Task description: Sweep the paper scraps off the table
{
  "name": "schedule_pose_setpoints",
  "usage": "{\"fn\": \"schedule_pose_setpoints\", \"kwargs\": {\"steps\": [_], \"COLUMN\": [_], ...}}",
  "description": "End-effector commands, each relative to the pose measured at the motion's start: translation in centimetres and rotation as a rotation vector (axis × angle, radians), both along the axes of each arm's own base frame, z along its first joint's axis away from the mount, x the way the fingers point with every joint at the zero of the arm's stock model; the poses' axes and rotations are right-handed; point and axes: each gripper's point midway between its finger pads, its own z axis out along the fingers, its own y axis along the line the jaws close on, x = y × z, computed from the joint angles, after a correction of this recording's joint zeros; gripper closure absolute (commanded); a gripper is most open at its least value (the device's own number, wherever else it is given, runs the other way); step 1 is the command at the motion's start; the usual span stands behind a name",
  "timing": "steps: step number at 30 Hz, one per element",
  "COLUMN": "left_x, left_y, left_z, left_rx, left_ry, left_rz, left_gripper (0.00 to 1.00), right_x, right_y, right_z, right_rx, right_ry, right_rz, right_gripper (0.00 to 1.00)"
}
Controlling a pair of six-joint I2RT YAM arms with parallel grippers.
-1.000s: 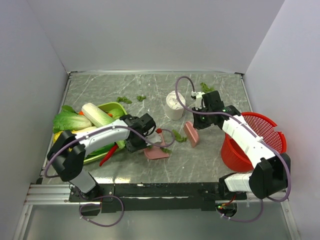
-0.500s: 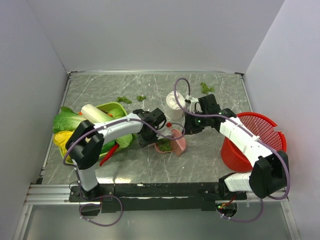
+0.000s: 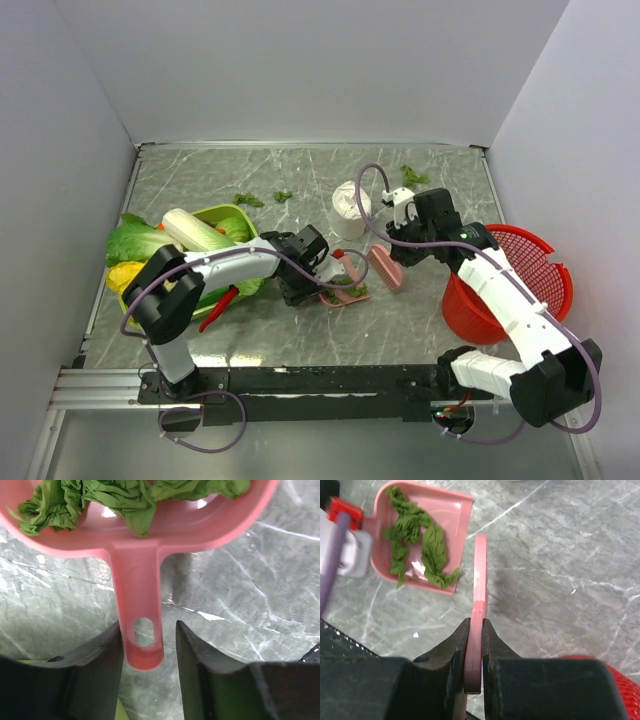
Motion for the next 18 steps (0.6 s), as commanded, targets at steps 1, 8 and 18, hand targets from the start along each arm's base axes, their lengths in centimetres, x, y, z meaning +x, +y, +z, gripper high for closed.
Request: {"fn": "schedule_pose_setpoints", "kwargs": {"steps": [1,8,18], "left_x": [1.0,0.5,1.0], "left_y": [-2.7,-2.2,-2.5], "left_z": [3.1,2.7,2.0], "left_rx": [-0.188,-0.203,-0.193], "left_ry": [-0.089,-0.076,-0.072], "left_rz": [-0.009,-0.005,0.023], "left_gripper": [0.50,0.50,0.57], "right_x": [-0.8,-0.3,2.5], "right_y": [-0.1,-0.3,-1.0], "right_z": [2.4,4.8,9.7], "right_rx": [0.016,0.037,0.050], "right_ry": [-0.053,-0.136,-0.278], "right_rz": [0.050,0.036,-0.011], "right_gripper": [1.00,1.00,1.00]}}
